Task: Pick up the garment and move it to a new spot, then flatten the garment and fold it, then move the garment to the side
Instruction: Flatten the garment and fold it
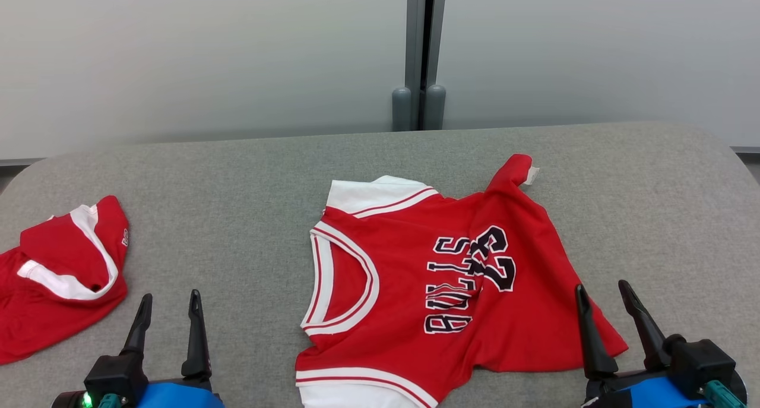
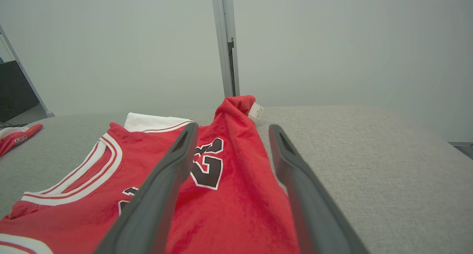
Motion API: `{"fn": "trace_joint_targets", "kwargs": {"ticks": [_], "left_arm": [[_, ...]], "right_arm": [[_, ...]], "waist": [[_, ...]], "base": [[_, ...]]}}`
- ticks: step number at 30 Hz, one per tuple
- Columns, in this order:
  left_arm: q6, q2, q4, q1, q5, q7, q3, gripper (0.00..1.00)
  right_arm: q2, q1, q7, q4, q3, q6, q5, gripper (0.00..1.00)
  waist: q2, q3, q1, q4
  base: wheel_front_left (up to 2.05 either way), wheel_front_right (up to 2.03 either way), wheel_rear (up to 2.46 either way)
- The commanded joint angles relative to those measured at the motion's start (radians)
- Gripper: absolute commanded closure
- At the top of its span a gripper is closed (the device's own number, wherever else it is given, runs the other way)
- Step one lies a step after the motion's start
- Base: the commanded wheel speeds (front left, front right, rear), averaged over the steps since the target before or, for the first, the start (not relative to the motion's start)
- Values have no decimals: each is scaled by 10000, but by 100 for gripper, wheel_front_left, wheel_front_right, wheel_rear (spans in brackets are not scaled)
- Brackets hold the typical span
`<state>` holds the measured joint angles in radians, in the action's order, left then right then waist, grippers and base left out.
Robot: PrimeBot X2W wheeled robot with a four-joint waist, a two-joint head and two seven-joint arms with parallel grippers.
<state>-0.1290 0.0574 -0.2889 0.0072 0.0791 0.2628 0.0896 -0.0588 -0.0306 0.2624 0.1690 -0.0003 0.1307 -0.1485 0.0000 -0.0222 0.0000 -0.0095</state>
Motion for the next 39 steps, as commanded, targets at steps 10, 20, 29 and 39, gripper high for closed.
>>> {"fn": "trace_joint_targets", "kwargs": {"ticks": [10,20,29,39], "left_arm": [[-21,170,-315,288,-37,28,-826,0],[-19,770,-1058,860,565,28,-3460,0],[-18,1343,-1825,1004,1631,-227,-5569,0],[-18,1610,-1849,621,3541,-722,-7219,0]], "right_arm": [[60,-157,17,490,-303,1,60,0],[-15,393,30,1852,-1092,1,163,0],[-259,973,33,3158,-1249,1,116,0],[-290,1629,34,4657,-1174,1,-115,0]], "waist": [[0,80,0,9],[0,27,0,29],[0,-97,0,7],[0,-239,0,-53]], "base": [[0,0,0],[0,0,0],[0,0,0],[0,0,0]]}}
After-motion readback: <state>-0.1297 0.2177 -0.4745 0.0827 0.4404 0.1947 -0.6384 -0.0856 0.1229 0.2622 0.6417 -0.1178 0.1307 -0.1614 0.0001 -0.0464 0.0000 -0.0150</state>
